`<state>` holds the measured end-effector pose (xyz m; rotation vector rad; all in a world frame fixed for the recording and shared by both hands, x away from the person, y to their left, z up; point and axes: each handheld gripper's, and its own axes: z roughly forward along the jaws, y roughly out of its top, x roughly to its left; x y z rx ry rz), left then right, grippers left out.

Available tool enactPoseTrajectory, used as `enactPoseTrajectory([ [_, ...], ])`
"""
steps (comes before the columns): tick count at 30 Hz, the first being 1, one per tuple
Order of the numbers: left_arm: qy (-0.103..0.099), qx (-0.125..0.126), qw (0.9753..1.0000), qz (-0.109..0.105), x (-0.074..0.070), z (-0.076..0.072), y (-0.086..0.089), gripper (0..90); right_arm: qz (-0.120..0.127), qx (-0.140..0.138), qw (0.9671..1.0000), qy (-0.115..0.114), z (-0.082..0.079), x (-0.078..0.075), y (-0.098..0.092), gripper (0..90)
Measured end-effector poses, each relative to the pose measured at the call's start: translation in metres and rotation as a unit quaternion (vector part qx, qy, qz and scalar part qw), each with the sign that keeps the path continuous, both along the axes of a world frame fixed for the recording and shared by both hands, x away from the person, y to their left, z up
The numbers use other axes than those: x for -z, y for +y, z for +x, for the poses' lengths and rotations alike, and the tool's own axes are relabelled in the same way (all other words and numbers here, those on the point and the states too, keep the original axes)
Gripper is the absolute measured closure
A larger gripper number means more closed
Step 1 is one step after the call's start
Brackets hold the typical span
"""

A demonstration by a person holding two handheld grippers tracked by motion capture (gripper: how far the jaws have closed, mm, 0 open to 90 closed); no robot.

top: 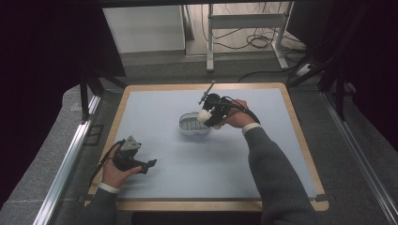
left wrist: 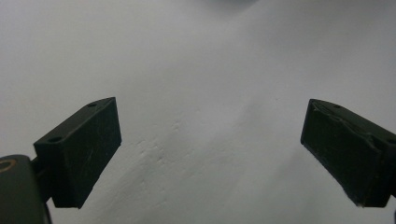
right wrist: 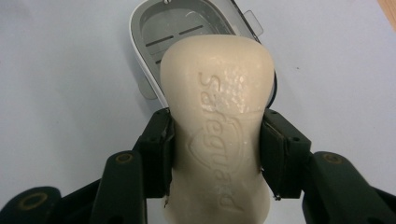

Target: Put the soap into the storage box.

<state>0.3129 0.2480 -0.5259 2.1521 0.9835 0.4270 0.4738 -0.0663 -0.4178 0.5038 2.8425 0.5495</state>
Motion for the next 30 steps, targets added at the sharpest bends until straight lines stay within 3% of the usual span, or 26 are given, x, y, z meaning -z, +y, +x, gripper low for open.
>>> enactPoseTrajectory([
  [13,0.000,0.001,1.0000,0.000,0.000,0.000,0.000,5.5,-0.012,-0.029,0.9995,0.009,0.012,0.008,0.018,49.8],
  [30,0.000,0.001,1.0000,0.002,0.000,0.000,0.001,5.5,-0.021,-0.064,0.9977,0.006,0.025,0.019,0.038,49.8],
])
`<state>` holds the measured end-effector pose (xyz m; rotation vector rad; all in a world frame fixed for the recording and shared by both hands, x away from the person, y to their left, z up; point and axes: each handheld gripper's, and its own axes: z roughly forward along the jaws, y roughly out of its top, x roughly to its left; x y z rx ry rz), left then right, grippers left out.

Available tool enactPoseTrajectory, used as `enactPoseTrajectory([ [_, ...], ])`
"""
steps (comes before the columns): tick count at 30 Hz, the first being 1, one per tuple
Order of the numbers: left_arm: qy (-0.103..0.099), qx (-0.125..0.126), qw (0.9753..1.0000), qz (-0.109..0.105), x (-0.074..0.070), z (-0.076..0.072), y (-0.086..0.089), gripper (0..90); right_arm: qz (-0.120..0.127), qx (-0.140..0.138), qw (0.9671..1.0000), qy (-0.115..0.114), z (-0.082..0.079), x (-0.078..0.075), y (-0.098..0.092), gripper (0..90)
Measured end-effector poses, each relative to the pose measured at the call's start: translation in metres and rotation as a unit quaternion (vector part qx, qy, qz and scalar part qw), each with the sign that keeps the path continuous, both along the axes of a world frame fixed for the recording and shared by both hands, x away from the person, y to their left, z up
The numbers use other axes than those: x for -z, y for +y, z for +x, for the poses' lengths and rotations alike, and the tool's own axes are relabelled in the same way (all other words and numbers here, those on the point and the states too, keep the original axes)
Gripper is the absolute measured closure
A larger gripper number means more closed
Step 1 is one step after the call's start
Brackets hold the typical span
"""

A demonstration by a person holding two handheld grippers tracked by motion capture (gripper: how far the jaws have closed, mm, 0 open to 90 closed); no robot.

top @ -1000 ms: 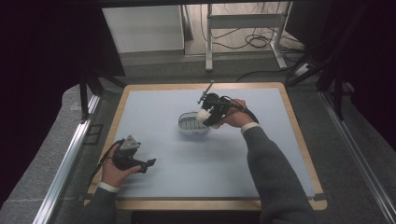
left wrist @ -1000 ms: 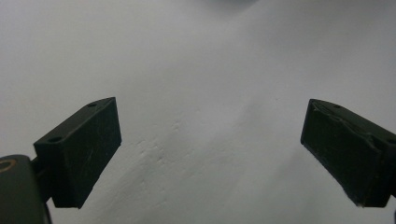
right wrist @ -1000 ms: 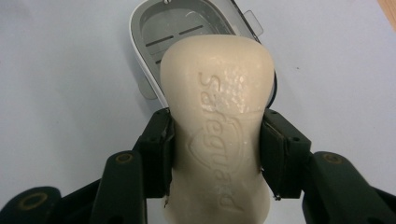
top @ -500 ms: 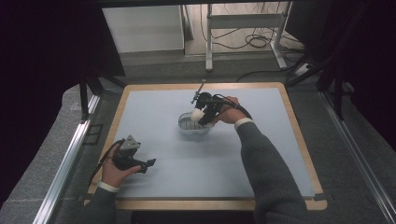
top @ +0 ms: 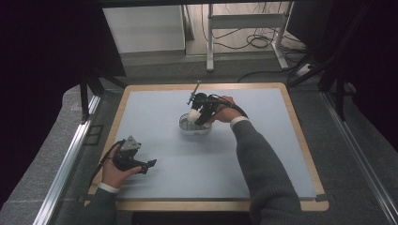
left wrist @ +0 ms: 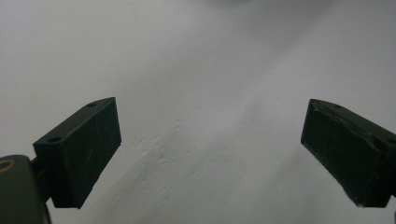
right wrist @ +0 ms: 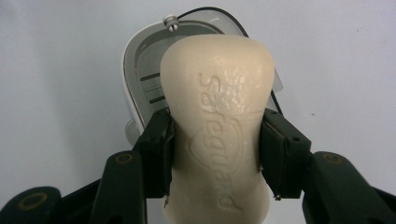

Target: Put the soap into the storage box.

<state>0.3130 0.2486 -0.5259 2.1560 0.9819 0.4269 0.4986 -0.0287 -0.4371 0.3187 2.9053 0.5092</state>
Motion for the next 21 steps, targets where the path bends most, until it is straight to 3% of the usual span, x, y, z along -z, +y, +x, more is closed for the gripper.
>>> enactPoseTrajectory([
  [15,0.000,0.000,1.0000,-0.002,0.000,0.000,0.000,5.5,-0.028,-0.032,0.9990,-0.014,0.002,0.013,0.010,49.5],
  [21,0.000,0.000,1.0000,-0.002,0.000,0.000,0.000,5.4,-0.029,-0.042,0.9987,-0.003,-0.001,0.015,0.012,45.2],
])
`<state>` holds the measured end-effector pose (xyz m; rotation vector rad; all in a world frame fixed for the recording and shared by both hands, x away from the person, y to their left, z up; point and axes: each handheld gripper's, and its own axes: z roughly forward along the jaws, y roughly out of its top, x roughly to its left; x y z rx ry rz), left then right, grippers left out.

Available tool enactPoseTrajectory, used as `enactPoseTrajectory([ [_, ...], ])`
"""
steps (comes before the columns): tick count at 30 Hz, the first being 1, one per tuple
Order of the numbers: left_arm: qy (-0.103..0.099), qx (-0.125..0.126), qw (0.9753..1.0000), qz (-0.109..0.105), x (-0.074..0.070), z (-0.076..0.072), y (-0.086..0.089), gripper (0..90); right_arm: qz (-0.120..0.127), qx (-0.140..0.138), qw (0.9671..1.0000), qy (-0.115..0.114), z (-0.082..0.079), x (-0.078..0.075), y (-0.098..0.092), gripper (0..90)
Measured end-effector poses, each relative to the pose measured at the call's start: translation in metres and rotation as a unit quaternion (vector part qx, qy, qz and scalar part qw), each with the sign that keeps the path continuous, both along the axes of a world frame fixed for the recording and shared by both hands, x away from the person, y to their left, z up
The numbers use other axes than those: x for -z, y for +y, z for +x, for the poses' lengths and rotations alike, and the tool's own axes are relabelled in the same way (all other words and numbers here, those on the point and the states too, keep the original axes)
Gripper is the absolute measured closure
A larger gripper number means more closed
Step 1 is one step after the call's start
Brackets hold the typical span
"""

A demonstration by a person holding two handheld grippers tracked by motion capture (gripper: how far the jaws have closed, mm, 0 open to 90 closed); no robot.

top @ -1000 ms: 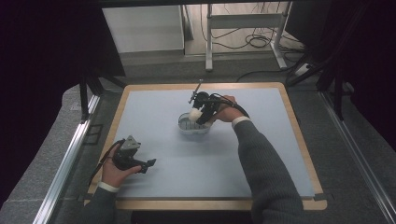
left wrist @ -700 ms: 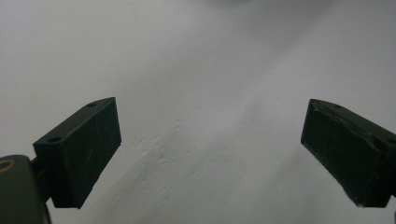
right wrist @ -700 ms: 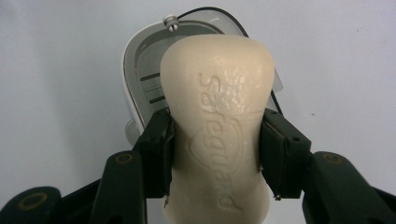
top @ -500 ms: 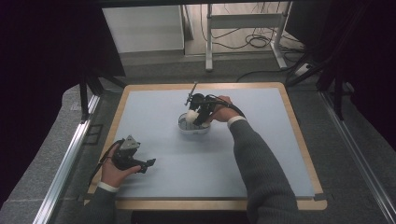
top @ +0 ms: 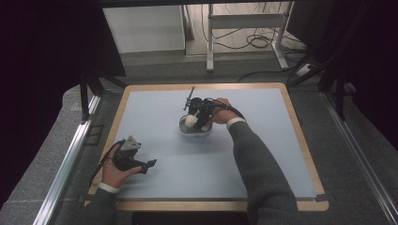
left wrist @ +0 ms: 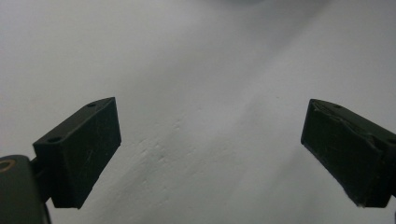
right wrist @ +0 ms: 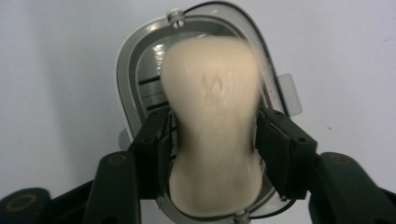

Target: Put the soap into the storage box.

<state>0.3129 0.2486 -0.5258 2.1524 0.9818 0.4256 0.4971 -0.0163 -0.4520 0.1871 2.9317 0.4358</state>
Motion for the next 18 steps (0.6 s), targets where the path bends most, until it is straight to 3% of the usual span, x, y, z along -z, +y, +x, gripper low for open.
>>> enactPoseTrajectory([
  [2,0.000,0.000,1.0000,0.000,0.000,0.000,0.000,5.4,0.009,0.003,1.0000,-0.004,-0.001,-0.002,0.000,40.8],
  [10,-0.001,0.000,1.0000,-0.001,0.000,0.000,0.000,5.5,0.038,0.023,0.9990,-0.004,-0.007,-0.011,-0.011,38.8],
  [18,0.000,0.001,1.0000,0.001,0.000,0.000,-0.001,5.4,0.102,0.059,0.9928,-0.023,-0.017,-0.025,-0.035,36.7],
])
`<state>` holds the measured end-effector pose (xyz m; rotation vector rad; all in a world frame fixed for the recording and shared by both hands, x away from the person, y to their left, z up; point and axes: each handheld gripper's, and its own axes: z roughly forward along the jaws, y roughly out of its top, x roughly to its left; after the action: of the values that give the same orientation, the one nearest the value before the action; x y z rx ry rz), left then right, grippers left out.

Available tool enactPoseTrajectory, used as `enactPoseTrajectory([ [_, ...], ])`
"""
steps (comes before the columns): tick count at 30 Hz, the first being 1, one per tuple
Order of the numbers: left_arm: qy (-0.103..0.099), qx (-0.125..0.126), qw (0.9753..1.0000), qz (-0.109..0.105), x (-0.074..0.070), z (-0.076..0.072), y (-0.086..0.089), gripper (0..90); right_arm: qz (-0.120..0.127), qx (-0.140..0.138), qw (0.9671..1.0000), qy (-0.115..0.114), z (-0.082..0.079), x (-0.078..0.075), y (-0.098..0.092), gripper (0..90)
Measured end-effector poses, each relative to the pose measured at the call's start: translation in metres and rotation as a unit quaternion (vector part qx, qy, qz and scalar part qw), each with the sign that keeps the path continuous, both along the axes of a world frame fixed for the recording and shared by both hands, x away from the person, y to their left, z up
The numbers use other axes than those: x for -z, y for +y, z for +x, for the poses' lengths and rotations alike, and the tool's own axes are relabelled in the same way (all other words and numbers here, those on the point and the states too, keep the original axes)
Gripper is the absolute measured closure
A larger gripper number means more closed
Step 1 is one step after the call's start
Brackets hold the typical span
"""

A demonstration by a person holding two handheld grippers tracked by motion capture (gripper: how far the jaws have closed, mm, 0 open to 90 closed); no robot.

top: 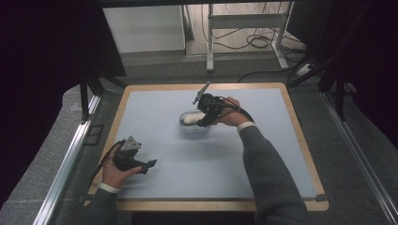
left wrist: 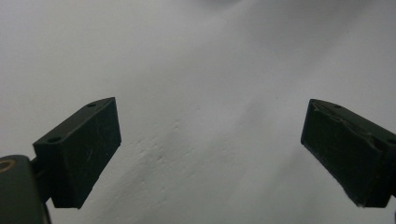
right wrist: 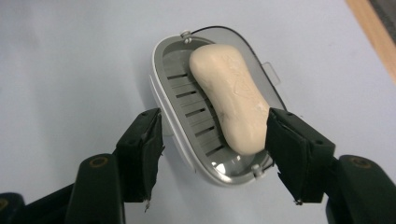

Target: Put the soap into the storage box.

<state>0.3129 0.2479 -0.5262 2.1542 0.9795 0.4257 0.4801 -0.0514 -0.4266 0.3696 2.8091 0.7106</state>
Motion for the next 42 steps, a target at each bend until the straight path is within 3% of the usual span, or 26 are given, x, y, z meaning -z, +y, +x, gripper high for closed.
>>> enactPoseTrajectory([
  [4,0.000,0.000,1.0000,0.000,0.000,0.000,0.000,5.4,0.032,0.029,0.9991,0.000,-0.009,-0.002,-0.015,36.1],
  [10,0.001,0.000,1.0000,0.000,0.000,0.000,-0.001,5.4,0.052,0.073,0.9960,-0.004,-0.022,0.005,-0.043,34.5],
  [15,0.001,-0.002,1.0000,0.001,0.000,0.000,-0.001,5.4,0.078,0.122,0.9895,-0.001,-0.035,0.015,-0.072,33.4],
  [19,0.002,-0.001,1.0000,0.001,0.001,0.000,-0.002,5.4,0.098,0.142,0.9849,-0.005,-0.047,0.023,-0.096,32.6],
  [26,0.002,-0.001,1.0000,0.002,0.002,-0.001,-0.003,5.5,0.129,0.167,0.9774,-0.016,-0.073,0.036,-0.131,32.0],
  [36,0.001,-0.003,1.0000,0.003,0.002,-0.001,-0.003,5.4,0.170,0.205,0.9634,-0.029,-0.111,0.052,-0.177,32.1],
  [39,0.001,-0.003,1.0000,0.004,0.002,-0.001,-0.003,5.4,0.164,0.214,0.9625,-0.032,-0.116,0.055,-0.186,31.9],
  [42,0.000,-0.003,1.0000,0.003,0.001,-0.001,-0.003,5.4,0.172,0.224,0.9585,-0.036,-0.118,0.055,-0.191,32.0],
])
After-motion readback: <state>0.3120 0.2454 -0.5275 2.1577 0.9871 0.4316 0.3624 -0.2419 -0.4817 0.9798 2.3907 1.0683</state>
